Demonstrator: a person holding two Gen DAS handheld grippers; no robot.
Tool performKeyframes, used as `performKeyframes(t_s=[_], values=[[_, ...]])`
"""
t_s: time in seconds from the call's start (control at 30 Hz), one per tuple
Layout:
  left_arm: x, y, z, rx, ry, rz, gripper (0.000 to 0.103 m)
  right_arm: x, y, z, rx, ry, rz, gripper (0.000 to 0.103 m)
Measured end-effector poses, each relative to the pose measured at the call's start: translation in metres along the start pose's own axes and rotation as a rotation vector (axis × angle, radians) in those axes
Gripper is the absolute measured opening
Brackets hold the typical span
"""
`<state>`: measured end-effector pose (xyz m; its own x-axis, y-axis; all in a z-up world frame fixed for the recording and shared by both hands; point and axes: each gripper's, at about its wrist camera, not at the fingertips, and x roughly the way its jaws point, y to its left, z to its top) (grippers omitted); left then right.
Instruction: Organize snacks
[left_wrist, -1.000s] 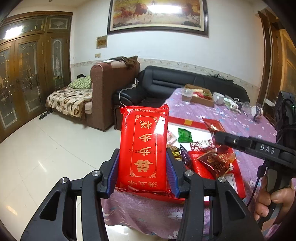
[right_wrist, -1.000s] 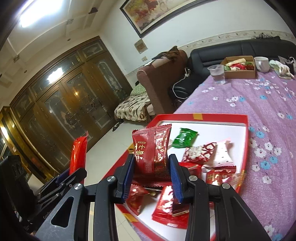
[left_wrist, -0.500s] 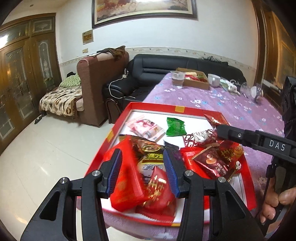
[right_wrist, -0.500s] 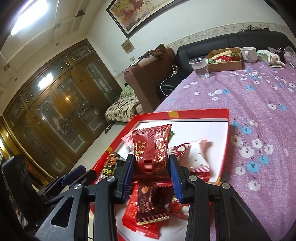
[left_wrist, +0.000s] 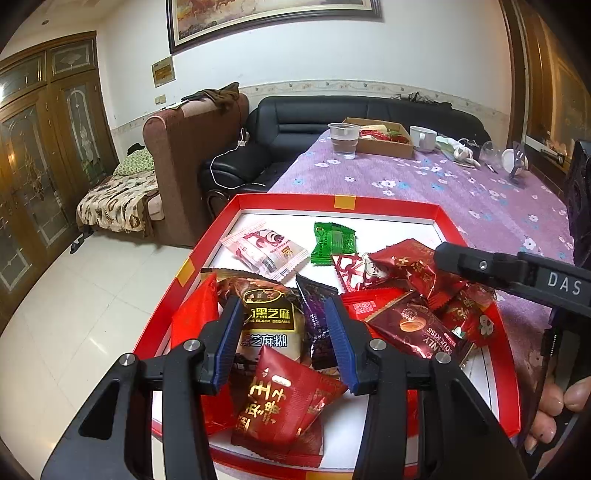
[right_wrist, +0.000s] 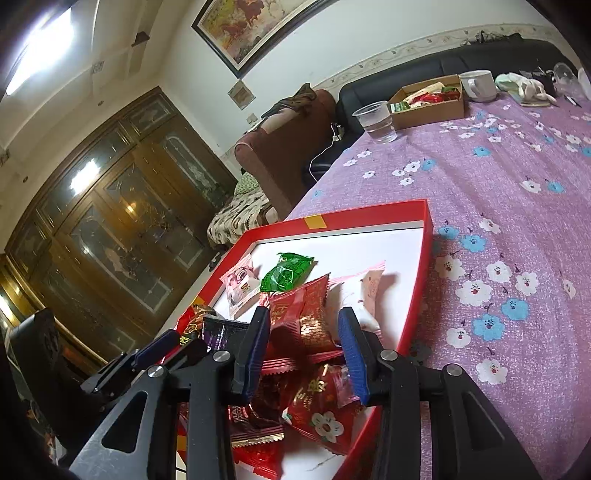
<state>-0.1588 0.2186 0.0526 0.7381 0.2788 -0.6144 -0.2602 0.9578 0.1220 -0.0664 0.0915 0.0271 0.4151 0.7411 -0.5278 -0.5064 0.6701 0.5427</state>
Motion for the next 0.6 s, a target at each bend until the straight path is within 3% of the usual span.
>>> performKeyframes(t_s=[0.13,0.2,0.3,0.6], values=[[0.0,-0.002,0.002,-0.005,0.003,0.0,0.048,-0.003,-0.007,0.001,0.032,0.004,0.019,0.045],[-0.002,-0.003,0.003,-0.011,0.001,0.01,0.064,-0.006,-0.009,0.002,0.049,-0.002,0.03,0.05],[-0.009,-0.003,0.005,-0.026,-0.024,0.023,0.079,-0.011,-0.011,0.003,0.058,-0.012,0.034,0.061],[-0.022,-0.014,0.01,-0.02,-0.038,0.043,0.083,-0.039,-0.016,0.005,0.071,-0.061,0.04,0.067]])
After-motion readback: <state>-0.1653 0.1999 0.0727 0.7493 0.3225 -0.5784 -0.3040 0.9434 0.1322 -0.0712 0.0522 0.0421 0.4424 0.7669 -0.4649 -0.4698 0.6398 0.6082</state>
